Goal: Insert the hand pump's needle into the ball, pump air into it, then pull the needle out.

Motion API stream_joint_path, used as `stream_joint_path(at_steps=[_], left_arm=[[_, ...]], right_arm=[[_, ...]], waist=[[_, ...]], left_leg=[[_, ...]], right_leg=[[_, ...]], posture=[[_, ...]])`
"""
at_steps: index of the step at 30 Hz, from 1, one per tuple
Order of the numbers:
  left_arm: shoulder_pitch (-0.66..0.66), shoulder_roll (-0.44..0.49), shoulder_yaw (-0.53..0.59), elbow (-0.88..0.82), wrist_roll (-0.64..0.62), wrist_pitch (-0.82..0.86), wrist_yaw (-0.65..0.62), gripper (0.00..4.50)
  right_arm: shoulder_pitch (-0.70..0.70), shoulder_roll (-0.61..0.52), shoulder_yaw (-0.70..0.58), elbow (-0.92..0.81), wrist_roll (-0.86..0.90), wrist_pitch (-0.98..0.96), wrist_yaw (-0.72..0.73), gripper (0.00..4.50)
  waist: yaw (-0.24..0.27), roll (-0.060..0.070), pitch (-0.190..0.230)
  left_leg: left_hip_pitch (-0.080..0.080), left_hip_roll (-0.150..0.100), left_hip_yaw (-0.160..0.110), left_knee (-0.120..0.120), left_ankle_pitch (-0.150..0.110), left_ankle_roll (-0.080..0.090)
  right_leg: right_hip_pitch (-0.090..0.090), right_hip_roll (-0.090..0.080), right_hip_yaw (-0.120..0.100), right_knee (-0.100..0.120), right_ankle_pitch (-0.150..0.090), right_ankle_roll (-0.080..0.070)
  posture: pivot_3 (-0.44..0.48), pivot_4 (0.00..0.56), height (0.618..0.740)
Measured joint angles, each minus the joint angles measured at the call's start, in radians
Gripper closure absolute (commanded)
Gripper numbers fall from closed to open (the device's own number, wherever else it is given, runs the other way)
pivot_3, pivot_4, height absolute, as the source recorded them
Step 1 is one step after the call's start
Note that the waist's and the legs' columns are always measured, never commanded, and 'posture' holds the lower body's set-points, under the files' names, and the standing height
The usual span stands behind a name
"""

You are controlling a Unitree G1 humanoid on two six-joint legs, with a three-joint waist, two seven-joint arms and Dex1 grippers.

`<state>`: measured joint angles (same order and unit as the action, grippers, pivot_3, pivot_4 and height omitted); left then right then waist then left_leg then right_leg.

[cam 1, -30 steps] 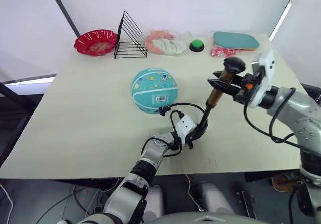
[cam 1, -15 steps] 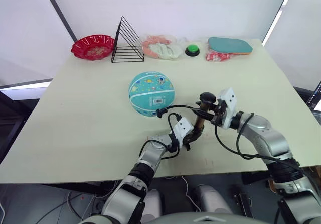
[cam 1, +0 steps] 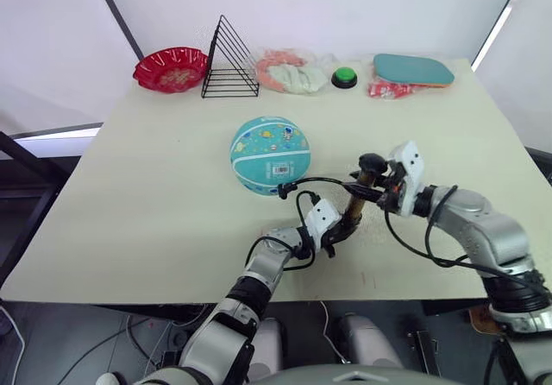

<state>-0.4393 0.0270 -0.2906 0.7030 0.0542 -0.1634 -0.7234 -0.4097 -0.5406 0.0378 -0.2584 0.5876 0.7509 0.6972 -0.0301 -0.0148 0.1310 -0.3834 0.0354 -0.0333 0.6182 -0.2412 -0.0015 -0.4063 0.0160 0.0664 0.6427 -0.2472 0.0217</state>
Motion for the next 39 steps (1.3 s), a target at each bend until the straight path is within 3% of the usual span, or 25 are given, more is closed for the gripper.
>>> stream_joint_path(at_steps=[8,13,19,29,39], left_arm=[[-0.015,-0.002,0.005,0.014,-0.002,-0.017,0.000,3.45],[-0.017,-0.001,0.005,0.018,-0.001,-0.018,0.003,3.45],[-0.014,0.007,0.007,0.025,0.002,-0.016,0.013,3.45],[0.007,0.015,0.014,0.030,0.002,0.000,0.033,3.45],[0.010,0.022,0.019,0.027,0.001,0.003,0.036,3.45]], right_arm=[[-0.160,-0.078,-0.168,-0.078,0.210,0.225,-0.070,3.44],[-0.161,-0.081,-0.165,-0.077,0.204,0.207,-0.072,3.44],[-0.120,-0.049,-0.080,-0.030,0.125,0.071,-0.027,3.44],[-0.006,0.095,0.151,0.246,-0.121,-0.279,0.048,3.44],[0.041,0.147,0.174,0.346,-0.191,-0.426,0.084,3.44]], waist=[[0.001,0.001,0.014],[-0.001,0.001,0.014],[-0.012,0.002,0.011],[-0.030,-0.007,-0.013],[-0.039,-0.008,-0.014]], left_leg=[[-0.002,0.000,0.000,0.005,0.000,0.000],[-0.002,0.000,0.000,0.006,0.000,0.000],[0.004,0.001,0.001,0.007,0.000,0.000],[0.013,0.003,0.000,0.005,0.000,0.000],[0.024,0.003,0.000,-0.002,0.000,0.000]], right_leg=[[0.000,0.000,0.000,0.000,0.001,0.002],[0.000,0.000,0.000,0.000,0.002,0.003],[0.005,0.001,0.000,0.001,0.002,0.003],[0.012,0.003,0.000,0.001,0.001,0.001],[0.021,0.003,0.001,0.000,-0.002,-0.004]], posture=[[0.000,0.150,0.740],[0.000,0.150,0.740],[0.000,0.150,0.740],[0.000,0.150,0.740],[0.000,0.150,0.740]])
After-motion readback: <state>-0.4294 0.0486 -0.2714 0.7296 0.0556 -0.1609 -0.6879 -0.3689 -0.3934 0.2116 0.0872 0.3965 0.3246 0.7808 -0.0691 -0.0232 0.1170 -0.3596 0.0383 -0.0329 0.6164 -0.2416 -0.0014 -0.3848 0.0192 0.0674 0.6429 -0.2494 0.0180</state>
